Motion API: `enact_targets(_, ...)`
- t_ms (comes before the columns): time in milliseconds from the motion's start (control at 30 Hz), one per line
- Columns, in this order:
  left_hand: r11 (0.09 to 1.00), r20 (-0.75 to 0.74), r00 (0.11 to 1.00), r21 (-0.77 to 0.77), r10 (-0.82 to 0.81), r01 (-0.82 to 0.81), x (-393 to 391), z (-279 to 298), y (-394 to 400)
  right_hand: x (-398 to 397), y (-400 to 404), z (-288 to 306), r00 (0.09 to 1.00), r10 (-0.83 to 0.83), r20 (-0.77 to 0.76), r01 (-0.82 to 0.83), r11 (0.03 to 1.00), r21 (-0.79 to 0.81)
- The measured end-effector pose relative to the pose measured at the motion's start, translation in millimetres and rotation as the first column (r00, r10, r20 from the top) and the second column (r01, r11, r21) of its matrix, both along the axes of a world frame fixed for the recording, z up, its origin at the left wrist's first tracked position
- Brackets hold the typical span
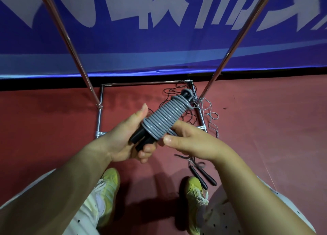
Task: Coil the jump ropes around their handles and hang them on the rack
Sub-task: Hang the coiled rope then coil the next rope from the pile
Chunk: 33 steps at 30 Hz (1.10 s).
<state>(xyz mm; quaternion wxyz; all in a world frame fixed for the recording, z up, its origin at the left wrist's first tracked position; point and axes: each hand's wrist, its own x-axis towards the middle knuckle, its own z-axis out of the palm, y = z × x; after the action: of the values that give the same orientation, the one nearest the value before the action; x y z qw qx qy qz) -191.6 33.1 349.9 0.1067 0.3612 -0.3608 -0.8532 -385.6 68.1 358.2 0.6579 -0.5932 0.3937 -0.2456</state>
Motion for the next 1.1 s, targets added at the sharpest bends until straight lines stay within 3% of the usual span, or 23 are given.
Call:
enact_targets(67, 0.998, -0.034, 0.997, 0.011, 0.066, -0.065, 5, 1, -3, -7, 0, 0, 0.999, 0.023, -0.04, -0.022, 0.999, 0.038)
enact_targets(167, 0.993, -0.033, 0.993, 0.016, 0.116, -0.115, 9, 3, -8, -12, -5, -5, 0.967, -0.047, -0.248, 0.024, 0.995, -0.096)
enact_targets(267, 0.991, 0.029, 0.991, 0.015, 0.134, -0.134, 5, 2, -9, -13, -8, -10, 0.871, -0.067, -0.486, -0.028, 0.982, -0.185)
enact_targets(333, 0.989, 0.075, 0.987, 0.022, 0.145, -0.147, 1, 2, -9, -12, -8, -11, 0.837, -0.079, -0.542, -0.018, 0.985, -0.172)
enact_targets(500, 0.991, 0.137, 0.982, -0.036, 0.13, -0.126, 4, 3, -11, -10, -6, -11, 0.861, -0.063, -0.505, 0.01, 0.994, -0.107)
enact_targets(633, 0.943, 0.32, 0.914, -0.295, 0.25, -0.154, -2, -2, -8, -1, -2, -12, 0.919, -0.059, -0.389, 0.056, 0.998, -0.02)
enact_targets(733, 0.861, 0.401, 0.859, -0.501, 0.32, -0.087, -11, -12, -5, 16, 2, -15, 0.964, -0.161, -0.213, 0.199, 0.964, 0.174)
enact_targets(800, 0.756, 0.416, 0.831, -0.655, 0.37, -0.008, -13, -16, -5, 20, 0, -12, 0.956, -0.274, -0.101, 0.292, 0.884, 0.364)
enact_targets(900, 0.605, 0.549, 0.736, -0.759, 0.397, 0.24, -12, -17, -2, 17, -5, -5, 0.925, -0.378, -0.036, 0.335, 0.768, 0.546)
enact_targets(1000, 0.454, 0.657, 0.667, -0.742, 0.35, 0.493, -15, -16, 4, 17, -3, -7, 0.919, -0.34, -0.2, 0.393, 0.829, 0.397)
enact_targets(1033, 0.453, 0.644, 0.688, -0.75, 0.334, 0.481, -15, -18, 6, 17, -3, -10, 0.906, -0.335, -0.258, 0.409, 0.852, 0.327)
enact_targets(1100, 0.566, 0.58, 0.774, -0.738, 0.253, 0.369, -13, -18, 6, 17, -2, -15, 0.886, -0.336, -0.319, 0.415, 0.882, 0.224)
